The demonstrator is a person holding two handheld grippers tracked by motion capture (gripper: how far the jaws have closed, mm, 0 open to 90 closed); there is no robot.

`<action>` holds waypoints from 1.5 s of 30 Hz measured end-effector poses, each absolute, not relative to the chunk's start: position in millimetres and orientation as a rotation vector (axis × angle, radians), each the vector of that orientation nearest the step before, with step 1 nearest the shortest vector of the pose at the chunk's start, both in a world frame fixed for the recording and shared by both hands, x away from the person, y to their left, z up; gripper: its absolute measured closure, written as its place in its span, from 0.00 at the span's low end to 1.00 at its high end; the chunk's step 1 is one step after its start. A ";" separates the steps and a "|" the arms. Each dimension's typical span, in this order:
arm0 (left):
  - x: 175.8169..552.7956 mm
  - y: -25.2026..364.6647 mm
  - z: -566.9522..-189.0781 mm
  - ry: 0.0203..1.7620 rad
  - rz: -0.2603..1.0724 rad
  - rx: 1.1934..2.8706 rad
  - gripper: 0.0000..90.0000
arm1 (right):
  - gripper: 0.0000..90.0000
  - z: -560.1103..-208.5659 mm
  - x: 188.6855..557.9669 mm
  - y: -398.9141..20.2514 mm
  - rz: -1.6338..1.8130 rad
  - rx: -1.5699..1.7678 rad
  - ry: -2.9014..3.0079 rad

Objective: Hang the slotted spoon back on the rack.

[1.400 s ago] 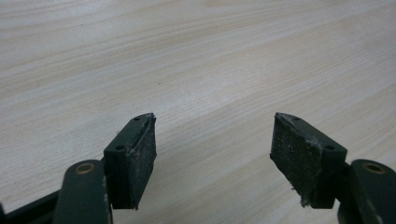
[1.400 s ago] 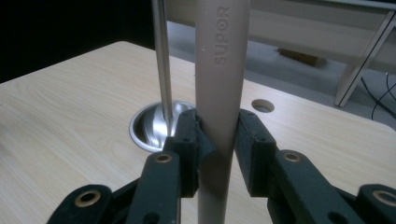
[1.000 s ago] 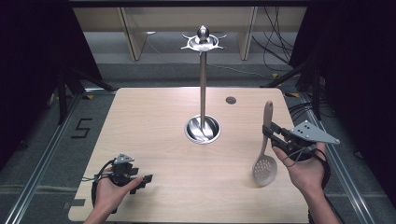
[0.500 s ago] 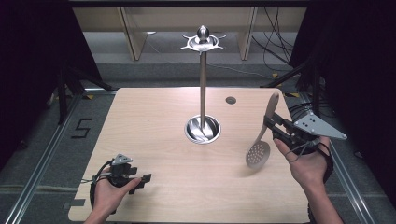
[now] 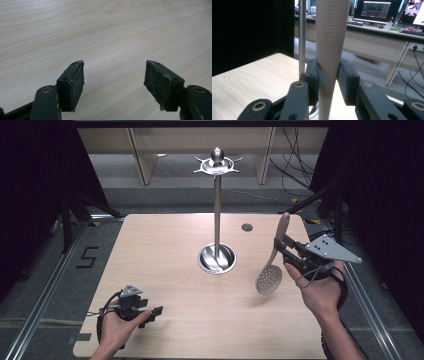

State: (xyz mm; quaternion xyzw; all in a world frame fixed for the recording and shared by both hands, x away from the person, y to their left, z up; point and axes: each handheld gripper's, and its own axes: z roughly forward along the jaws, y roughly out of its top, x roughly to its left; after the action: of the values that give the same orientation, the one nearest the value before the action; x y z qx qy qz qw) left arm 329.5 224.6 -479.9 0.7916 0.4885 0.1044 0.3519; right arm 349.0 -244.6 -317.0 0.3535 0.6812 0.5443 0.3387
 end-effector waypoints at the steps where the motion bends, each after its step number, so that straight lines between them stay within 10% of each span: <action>1: 329.5 224.6 -479.9 1.264 0.270 2.049 0.35 | 0.80 -317.0 349.0 -244.6 1.418 0.921 1.774; 45: 329.0 224.0 -479.4 1.235 0.291 2.034 0.35 | 0.80 -289.4 388.3 -203.9 1.465 0.929 1.800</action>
State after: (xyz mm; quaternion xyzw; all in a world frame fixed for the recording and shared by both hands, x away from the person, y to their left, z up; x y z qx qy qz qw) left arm 329.0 224.0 -479.4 0.7904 0.4798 0.1130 0.3636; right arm 388.3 -203.9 -289.4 0.3525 0.6832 0.5562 0.3156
